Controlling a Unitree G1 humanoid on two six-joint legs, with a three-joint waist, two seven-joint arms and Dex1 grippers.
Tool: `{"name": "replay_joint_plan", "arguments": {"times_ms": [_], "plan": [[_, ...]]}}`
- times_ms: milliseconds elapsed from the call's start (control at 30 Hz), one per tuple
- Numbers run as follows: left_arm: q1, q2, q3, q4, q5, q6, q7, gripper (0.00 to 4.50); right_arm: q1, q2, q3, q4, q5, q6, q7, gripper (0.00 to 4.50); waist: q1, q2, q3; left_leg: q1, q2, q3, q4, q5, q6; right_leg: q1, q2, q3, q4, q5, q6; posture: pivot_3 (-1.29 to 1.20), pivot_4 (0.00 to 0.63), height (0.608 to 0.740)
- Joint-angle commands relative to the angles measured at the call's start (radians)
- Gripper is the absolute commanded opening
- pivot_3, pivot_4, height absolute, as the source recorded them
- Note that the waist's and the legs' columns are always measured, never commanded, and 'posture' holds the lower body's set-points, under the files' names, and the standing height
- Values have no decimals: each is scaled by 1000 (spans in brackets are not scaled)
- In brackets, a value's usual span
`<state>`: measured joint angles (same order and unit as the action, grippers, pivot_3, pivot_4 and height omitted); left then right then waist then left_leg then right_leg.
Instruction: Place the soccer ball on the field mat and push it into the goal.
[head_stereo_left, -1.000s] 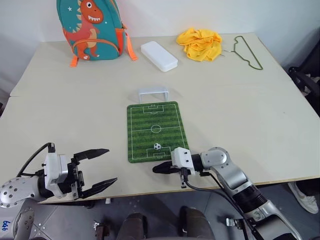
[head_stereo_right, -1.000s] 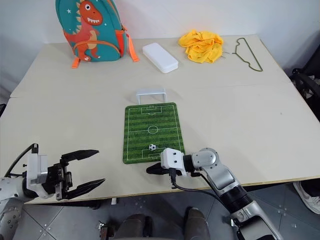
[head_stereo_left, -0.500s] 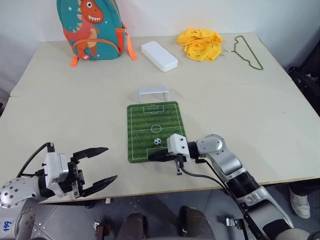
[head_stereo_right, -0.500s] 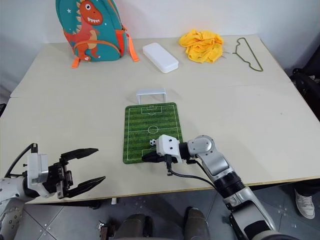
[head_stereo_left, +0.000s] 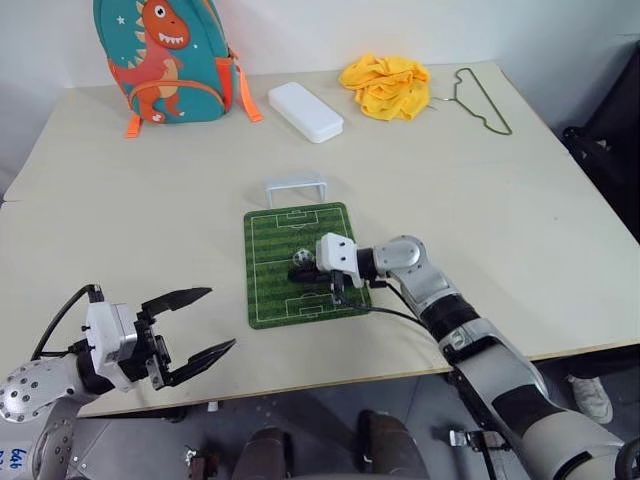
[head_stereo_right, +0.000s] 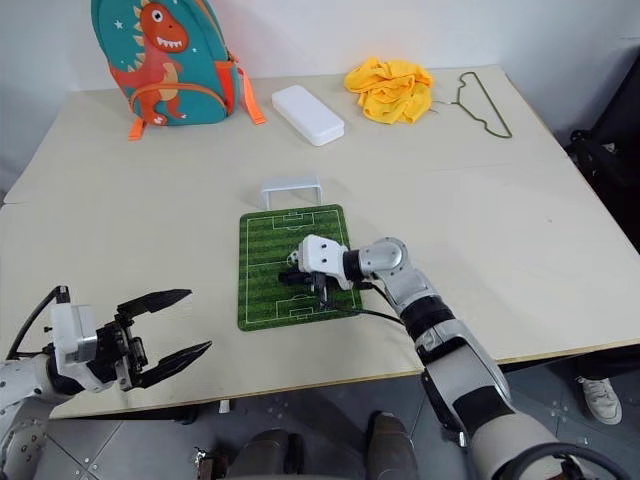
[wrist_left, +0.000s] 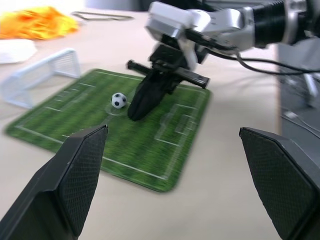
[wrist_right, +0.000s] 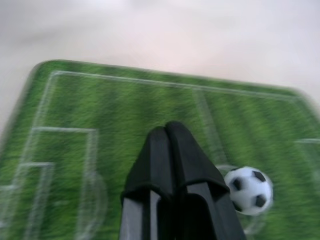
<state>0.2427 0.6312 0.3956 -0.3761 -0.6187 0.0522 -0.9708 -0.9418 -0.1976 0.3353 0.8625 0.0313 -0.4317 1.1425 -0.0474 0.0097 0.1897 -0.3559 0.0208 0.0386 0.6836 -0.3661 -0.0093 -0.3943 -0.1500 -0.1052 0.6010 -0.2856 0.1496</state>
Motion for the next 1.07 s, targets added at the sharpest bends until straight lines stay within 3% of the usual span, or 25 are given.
{"name": "replay_joint_plan", "arguments": {"times_ms": [33,433,767,1067], "plan": [[-32,-28,49,0,10,-17,87,4500,-22,7,-60,26,40,-68,32,6,-2,0,0,0,0,0,0,0,0,0,0,0,0,0,0,0,150,740],[-61,-50,56,33,77,-21,203,4500,159,-179,-178,-105,114,-38,139,6,0,0,0,0,0,0,0,0,0,0,0,0,0,0,0,0,150,740],[-67,-47,60,32,107,-4,234,4500,409,-350,-343,-393,294,115,152,6,20,0,0,0,0,1,0,0,0,0,0,0,0,0,0,0,150,740],[-50,-57,60,19,128,-10,267,4500,526,-379,-429,-515,342,194,77,6,22,0,0,0,0,1,1,0,0,1,0,0,0,0,0,0,150,740]]}}
